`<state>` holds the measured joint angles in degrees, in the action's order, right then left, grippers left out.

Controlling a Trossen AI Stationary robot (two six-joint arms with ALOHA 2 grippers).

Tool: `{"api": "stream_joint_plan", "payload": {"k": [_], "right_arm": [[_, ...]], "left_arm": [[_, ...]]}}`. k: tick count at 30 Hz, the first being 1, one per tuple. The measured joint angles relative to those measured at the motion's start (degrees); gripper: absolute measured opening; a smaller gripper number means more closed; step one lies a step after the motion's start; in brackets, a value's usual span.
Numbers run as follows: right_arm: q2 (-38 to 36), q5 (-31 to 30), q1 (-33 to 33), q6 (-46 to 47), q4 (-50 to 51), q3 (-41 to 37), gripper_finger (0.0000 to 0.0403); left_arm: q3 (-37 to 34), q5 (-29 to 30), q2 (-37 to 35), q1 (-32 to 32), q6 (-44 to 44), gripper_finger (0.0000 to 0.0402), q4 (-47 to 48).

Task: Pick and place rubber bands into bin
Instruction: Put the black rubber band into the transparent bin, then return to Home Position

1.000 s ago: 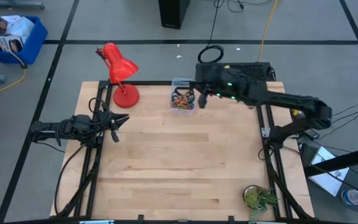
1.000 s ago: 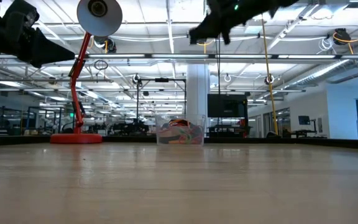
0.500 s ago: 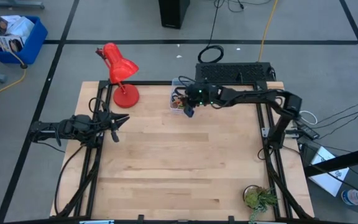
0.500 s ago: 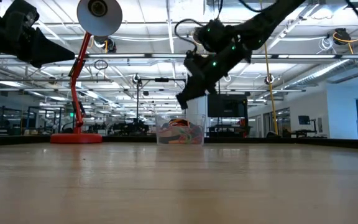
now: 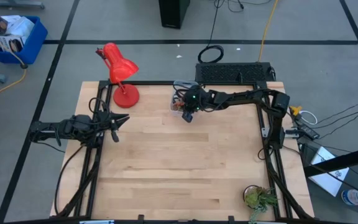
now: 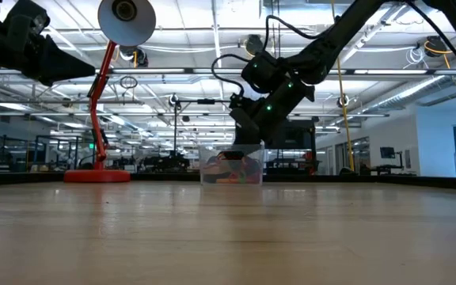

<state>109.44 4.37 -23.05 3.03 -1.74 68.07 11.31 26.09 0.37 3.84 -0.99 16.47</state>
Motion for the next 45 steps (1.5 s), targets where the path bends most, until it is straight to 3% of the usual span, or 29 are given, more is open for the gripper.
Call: {"api": "stream_joint_plan", "payload": {"k": [12,19,25,30,37,41,45], "right_arm": [[-0.3,0.2,0.1,-0.3,0.0,-0.1,0.0030],[-1.1,0.2,0.2,-0.6,0.7,-0.1,0.0097],[-6.4,0.3,0.3,-0.6,2.9,-0.1,0.0151],[-16.8,0.3,0.3,-0.7,6.7,-0.1,0.0170],[-36.5,0.2,0.3,0.1,20.3,-0.6,0.0171],[-48.3,0.2,0.3,-0.8,20.7,-6.7,0.0170],[-60.2,0.3,0.5,2.8,14.7,-18.1,0.0171]], "left_arm": [[0.0,0.0,0.0,0.0,0.0,0.0063,0.0],[0.0,0.0,0.0,0.0,-0.3,0.0063,0.0],[0.0,0.0,0.0,0.0,-0.3,0.0063,0.0],[0.0,0.0,0.0,0.0,-0.3,0.0063,-0.1],[0.0,0.0,0.0,0.0,2.0,0.0063,-0.3],[0.0,1.6,0.0,0.0,3.3,0.0063,-0.4],[0.0,6.3,0.0,0.0,4.7,0.0063,-0.4]]}}
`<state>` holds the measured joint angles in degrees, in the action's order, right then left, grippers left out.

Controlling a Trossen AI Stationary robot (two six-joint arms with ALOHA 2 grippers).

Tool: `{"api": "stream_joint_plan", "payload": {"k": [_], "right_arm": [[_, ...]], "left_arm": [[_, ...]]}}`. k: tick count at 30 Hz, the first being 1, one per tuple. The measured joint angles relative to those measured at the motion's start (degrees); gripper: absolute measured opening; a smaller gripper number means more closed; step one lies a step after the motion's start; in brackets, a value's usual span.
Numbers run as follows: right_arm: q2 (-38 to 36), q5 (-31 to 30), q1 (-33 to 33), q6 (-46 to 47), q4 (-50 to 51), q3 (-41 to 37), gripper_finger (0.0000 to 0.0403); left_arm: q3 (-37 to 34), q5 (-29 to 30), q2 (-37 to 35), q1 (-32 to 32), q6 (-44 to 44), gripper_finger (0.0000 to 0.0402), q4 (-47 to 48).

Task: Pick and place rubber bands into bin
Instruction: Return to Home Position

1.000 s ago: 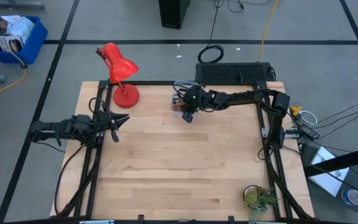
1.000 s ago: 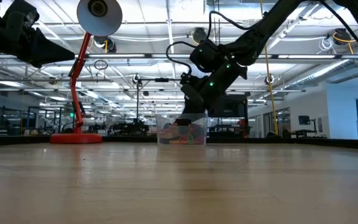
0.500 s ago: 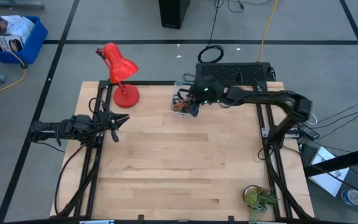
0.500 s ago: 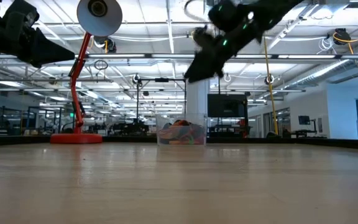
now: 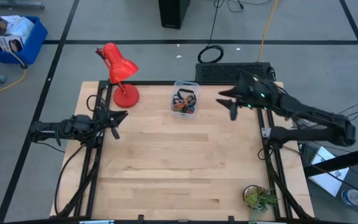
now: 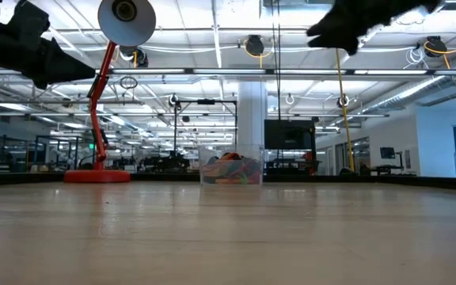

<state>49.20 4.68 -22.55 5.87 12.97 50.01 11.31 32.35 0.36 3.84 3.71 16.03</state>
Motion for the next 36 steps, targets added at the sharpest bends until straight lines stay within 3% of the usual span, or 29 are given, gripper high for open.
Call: {"api": "stream_joint_plan", "payload": {"k": [6,11,14,22,36], "right_arm": [[-11.8,2.3,0.5,1.2,-13.6,-15.6,0.0169],[-16.9,8.7,0.5,2.1,-18.8,-22.8,0.0171],[-19.9,9.0,0.5,4.0,-19.3,-26.0,0.0169],[-26.6,0.8,0.5,6.7,-34.6,-38.8,0.0170],[-32.3,-3.4,0.5,9.6,-41.5,-48.2,0.0170]], "left_arm": [[0.0,2.5,0.0,0.0,0.4,0.0063,0.0],[0.0,2.5,0.0,0.0,-0.1,0.0063,0.0],[0.0,2.5,0.0,0.0,0.0,0.0063,0.0],[0.0,2.4,0.0,0.0,0.0,0.0063,0.1],[0.0,2.3,0.0,0.0,-0.2,0.0063,0.3]]}}
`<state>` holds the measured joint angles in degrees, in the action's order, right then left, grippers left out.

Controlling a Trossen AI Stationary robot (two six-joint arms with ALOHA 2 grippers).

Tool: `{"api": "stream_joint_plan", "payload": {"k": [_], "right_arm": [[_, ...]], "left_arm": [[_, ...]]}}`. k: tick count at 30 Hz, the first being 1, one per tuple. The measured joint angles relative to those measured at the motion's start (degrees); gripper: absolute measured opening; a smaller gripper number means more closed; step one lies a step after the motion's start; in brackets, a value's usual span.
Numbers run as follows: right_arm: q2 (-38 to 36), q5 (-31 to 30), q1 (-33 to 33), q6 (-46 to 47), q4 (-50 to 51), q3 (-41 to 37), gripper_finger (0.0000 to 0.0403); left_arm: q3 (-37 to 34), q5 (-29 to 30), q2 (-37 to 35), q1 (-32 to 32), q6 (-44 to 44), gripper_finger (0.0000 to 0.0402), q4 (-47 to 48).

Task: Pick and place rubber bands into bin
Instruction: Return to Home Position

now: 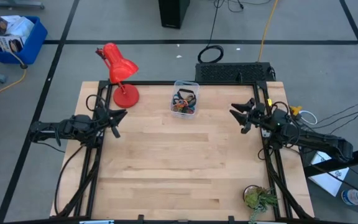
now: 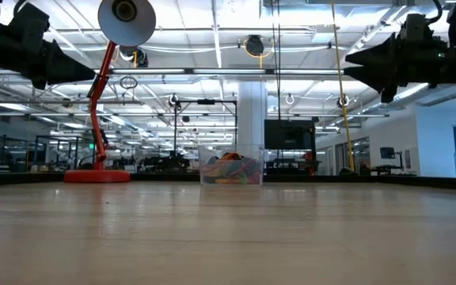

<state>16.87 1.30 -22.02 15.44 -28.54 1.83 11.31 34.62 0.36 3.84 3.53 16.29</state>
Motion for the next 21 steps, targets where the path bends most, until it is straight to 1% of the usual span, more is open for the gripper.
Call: {"api": "stream_joint_plan", "payload": {"k": [6,9,11,16,18,21], "right_arm": [[-0.6,0.0,0.0,0.0,3.2,-0.2,0.0167],[-0.5,0.0,0.0,0.0,5.7,-0.2,0.0169],[-0.5,0.0,0.0,0.0,6.9,-0.2,0.0170],[-0.5,0.0,0.0,-1.0,9.4,-0.3,0.0169],[-0.5,0.0,0.0,-1.1,9.6,-0.3,0.0168],[-0.5,0.0,0.0,-1.1,9.6,-0.3,0.0167]], "left_arm": [[0.0,0.5,0.0,0.0,0.0,0.0063,2.3],[0.0,2.2,0.0,0.0,2.8,0.0063,5.9],[0.0,2.8,0.0,0.0,4.7,0.0063,6.1],[0.0,2.9,0.0,0.0,5.0,0.0063,6.2],[0.0,1.7,0.0,0.0,4.9,0.0063,6.1],[0.0,-3.2,0.0,0.0,3.6,0.0063,3.9]]}}
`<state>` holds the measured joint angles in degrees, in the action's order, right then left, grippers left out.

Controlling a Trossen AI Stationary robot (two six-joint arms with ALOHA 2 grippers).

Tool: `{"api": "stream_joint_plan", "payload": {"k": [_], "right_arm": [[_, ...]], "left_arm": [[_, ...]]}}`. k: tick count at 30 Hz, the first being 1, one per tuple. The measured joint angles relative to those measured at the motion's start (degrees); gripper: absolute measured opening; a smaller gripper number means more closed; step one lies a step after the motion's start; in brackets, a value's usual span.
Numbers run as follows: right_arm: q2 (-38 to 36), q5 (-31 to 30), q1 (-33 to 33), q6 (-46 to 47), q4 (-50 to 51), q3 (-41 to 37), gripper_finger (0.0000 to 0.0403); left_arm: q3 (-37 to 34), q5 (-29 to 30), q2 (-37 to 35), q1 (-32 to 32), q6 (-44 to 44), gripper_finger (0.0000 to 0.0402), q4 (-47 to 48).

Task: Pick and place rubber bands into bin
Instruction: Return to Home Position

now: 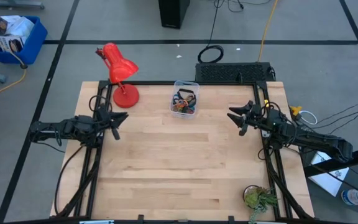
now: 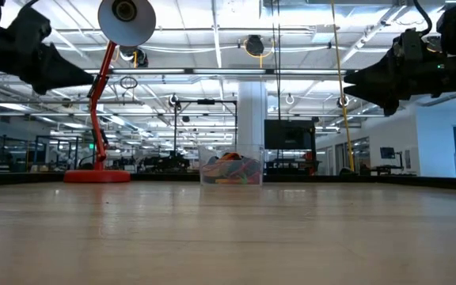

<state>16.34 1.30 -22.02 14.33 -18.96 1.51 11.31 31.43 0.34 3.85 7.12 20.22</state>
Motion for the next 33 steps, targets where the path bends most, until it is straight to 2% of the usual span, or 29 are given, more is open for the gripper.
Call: {"api": "stream_joint_plan", "payload": {"k": [3,9,15,21,27,33], "right_arm": [[0.0,0.0,0.0,0.0,0.0,0.0,0.0169],[0.0,0.0,0.0,0.0,0.0,0.0,0.0171],[0.0,0.0,0.0,-0.5,0.0,0.0,0.0171],[0.0,0.0,0.0,-0.7,0.0,0.0,0.0171],[0.0,0.1,0.0,-0.3,0.0,0.0,0.0171],[0.0,0.2,0.0,-0.3,0.0,-0.1,0.0171]], "left_arm": [[0.0,-4.1,0.0,0.0,-2.0,0.0063,-1.7],[0.0,-5.9,0.0,0.0,-2.7,0.0063,-4.8],[-0.3,-6.6,0.0,0.0,-3.8,0.0063,-8.1],[-4.9,-7.0,0.0,0.0,-4.1,0.0063,-14.7],[-5.4,-7.0,0.0,0.0,-4.0,0.0063,-14.8],[-9.0,-7.0,0.0,0.0,-3.4,0.0063,-19.5]]}}
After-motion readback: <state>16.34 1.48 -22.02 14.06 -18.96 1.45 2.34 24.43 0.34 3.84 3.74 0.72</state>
